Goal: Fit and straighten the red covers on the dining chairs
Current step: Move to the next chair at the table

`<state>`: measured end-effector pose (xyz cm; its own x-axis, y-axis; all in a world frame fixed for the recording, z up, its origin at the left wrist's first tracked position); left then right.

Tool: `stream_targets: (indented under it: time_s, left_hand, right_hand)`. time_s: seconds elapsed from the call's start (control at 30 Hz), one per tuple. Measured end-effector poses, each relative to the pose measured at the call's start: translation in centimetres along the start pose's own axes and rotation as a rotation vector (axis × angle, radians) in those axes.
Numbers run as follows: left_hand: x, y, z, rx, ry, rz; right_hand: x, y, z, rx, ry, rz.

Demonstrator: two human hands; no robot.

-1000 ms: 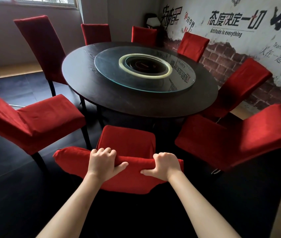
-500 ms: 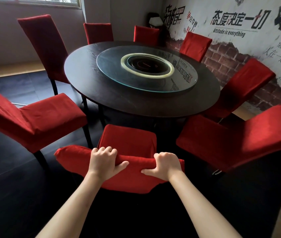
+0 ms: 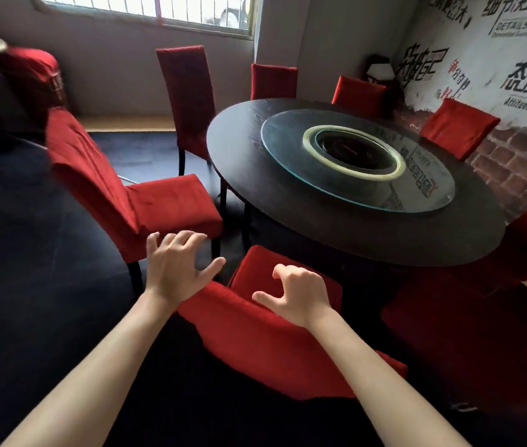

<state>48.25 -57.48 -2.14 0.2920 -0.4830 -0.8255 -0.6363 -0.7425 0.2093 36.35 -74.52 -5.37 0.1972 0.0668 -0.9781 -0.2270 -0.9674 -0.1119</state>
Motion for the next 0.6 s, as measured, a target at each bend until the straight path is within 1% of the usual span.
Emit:
stream_targets:
  time_s: [0.1,0.2,0.3,0.4,0.5,0.6]
  left_hand:
    - [-1.8,-6.3,-0.9,-0.068,0.028,-0.022]
    - [-3.0,-12.6,-1.8,-0.097,0.040,-0.065]
    - [-4.0,-19.1,-3.0,-0.101,0.053,-0.091]
    - [-4.4,-25.2,-4.7,-0.088,0.029,-0.085]
    - [-5.0,-31.1,-6.3,-0.060,0.025,-0.086]
    - [-4.7,-36.6,-7.8,-0.069,-0.024,-0.079]
  right_hand:
    - [0.6,-3.1,-3.5,-0.017,0.011,-0.047]
    - [1.5,-7.1,-6.7,-0.015,0.028,-0.074]
    - [2.5,-11.8,-10.1,-0.013,0.039,-0.078]
    - [3.4,-16.8,-13.6,0.004,0.065,-0.080]
    - [4.8,-21.9,-16.7,0.019,0.055,-0.068]
    - [6.1,-26.3,-19.8,0.027,0.050,-0.068]
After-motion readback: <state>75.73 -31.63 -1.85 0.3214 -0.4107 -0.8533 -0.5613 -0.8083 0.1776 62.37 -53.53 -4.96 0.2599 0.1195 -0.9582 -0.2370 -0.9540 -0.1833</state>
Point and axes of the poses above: each hand's wrist, its own z-axis away from the middle knuckle, its own x-axis out of the palm, y = z × x, the point moved 10 cm from there along -z, towards the middle knuckle, and after that the axes turned 3 degrees about y, right-handed, at the moved point
